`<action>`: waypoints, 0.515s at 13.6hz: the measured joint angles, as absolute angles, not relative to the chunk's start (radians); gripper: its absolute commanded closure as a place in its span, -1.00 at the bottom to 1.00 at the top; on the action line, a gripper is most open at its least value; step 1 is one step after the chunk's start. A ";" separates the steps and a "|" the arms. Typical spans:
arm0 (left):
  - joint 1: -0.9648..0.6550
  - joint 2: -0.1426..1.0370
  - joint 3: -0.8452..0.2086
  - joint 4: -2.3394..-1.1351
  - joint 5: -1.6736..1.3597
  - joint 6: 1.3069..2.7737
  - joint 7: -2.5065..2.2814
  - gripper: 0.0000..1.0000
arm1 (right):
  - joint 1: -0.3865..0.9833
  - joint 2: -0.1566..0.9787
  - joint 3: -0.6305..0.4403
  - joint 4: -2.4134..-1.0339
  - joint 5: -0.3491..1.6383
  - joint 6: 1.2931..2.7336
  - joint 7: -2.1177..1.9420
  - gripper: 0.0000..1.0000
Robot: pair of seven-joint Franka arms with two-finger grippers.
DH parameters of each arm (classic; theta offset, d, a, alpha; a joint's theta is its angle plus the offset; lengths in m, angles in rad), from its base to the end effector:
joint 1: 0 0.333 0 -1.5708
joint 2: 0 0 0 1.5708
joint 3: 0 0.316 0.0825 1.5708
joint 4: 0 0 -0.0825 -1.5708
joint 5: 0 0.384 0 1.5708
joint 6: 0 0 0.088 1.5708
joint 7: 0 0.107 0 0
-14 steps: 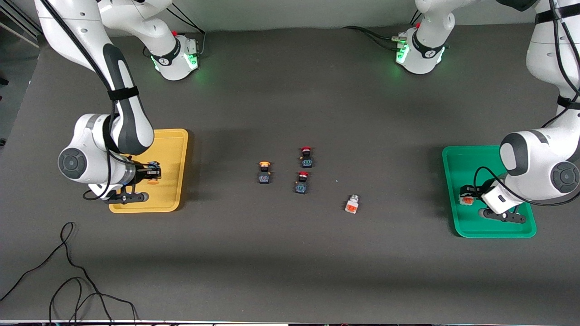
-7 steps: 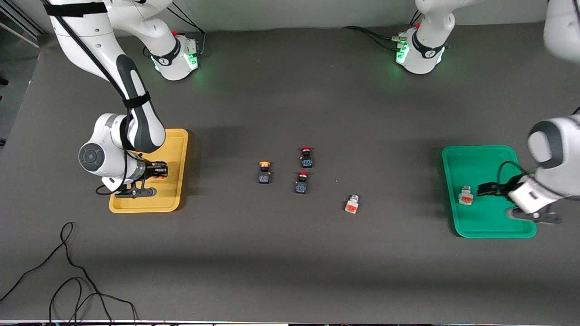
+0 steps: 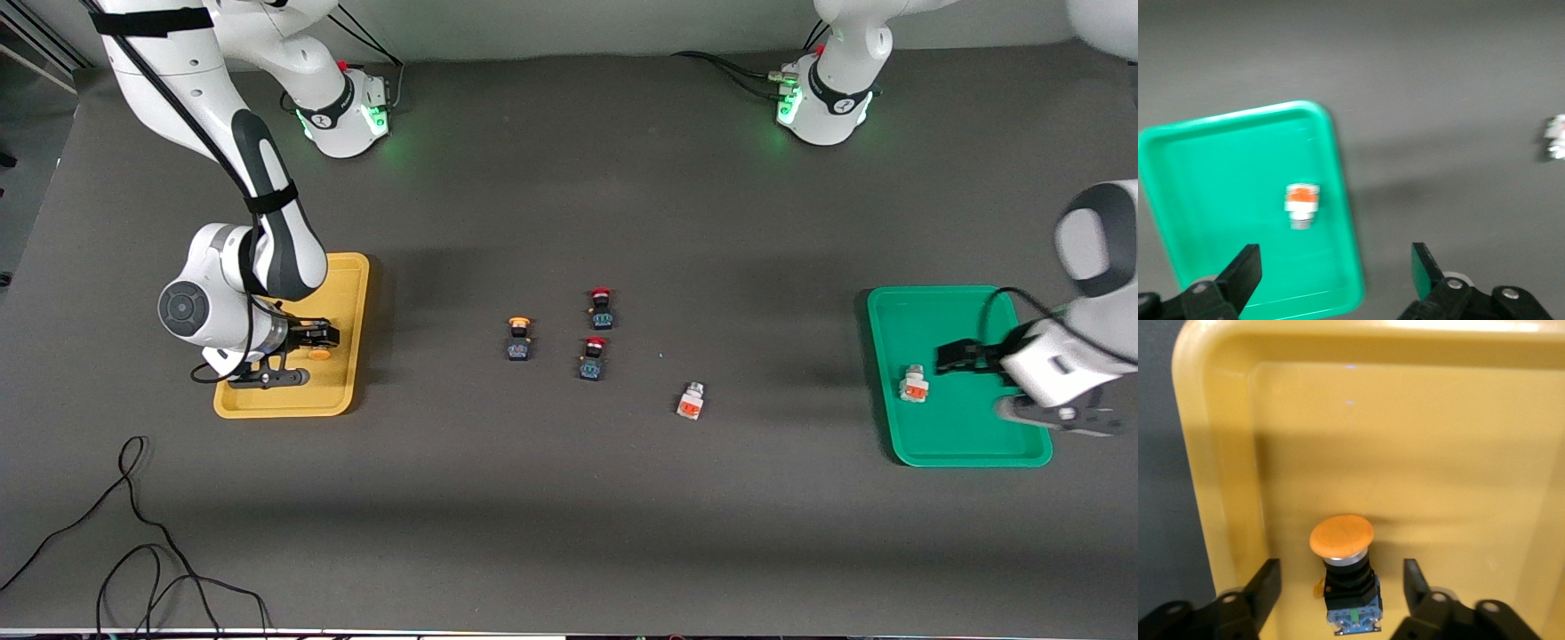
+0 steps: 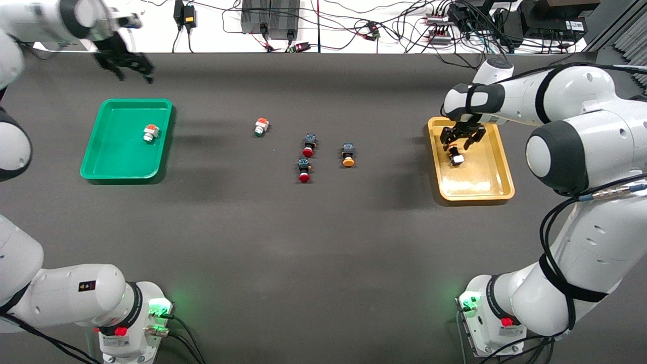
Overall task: Place green and yellow buttons in trays
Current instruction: 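Release the buttons and move both grippers back toward the remaining buttons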
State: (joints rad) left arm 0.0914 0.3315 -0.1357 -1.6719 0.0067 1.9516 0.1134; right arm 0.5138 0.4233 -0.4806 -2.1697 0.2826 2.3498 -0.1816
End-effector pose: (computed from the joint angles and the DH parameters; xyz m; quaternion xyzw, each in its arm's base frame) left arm 0.6459 -0.0201 0.4092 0.9966 -0.0769 -0.0237 0.0199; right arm 0.5421 0.0169 0.2028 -0.9961 -0.0077 0.0881 0.0004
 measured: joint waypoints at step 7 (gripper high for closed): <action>-0.311 0.368 -0.145 -1.672 0.008 1.979 -0.277 -0.99 | 0.643 0.370 -0.476 -1.975 0.339 2.122 0.078 -1.00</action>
